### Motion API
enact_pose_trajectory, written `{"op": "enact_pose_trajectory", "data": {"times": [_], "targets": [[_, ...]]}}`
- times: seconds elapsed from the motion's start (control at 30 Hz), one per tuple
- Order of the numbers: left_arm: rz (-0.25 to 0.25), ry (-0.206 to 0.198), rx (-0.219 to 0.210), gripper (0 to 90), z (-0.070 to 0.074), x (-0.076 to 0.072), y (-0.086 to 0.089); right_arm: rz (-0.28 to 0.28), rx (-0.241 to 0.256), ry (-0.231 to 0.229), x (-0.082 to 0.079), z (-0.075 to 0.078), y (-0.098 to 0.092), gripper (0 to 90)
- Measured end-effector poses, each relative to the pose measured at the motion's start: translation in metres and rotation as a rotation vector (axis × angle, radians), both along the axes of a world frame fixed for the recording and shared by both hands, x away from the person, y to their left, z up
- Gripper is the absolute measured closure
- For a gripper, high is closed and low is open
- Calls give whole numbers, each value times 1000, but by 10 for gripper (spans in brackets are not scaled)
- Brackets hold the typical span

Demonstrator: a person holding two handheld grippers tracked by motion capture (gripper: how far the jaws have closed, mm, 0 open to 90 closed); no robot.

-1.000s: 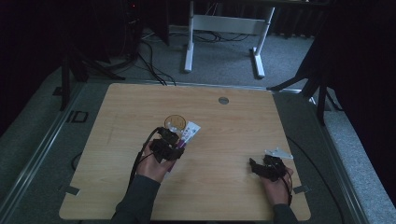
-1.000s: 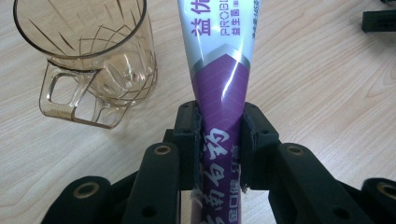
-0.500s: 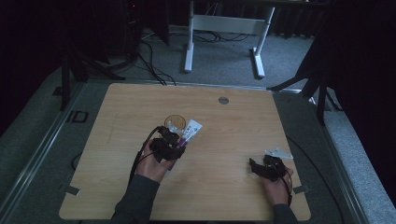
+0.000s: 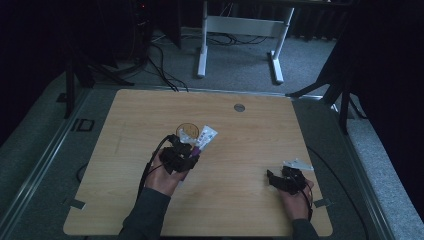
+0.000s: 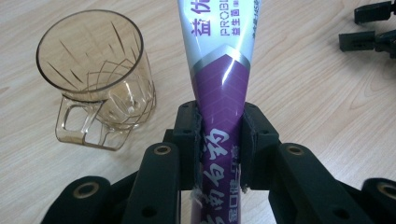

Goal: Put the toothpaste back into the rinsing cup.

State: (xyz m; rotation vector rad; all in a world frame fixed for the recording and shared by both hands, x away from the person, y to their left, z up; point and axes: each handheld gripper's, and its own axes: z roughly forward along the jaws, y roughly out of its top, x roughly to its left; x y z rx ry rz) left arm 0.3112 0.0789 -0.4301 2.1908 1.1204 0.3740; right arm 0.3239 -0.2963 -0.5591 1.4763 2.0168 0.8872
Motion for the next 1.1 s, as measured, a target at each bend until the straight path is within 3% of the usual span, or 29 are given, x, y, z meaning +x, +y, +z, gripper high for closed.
{"op": "enact_pose_trajectory", "data": {"times": [0.3, 0.77, 1.1], "targets": [[-1, -33, -7, 714, 3, 0, 2, 0, 0, 0, 0, 0, 0, 295], [14, -133, -41, 714, 7, -3, 5, 0, 1, 2, 0, 0, 0, 296], [11, -160, -54, 713, 5, -2, 5, 0, 1, 1, 0, 0, 0, 296]]}}
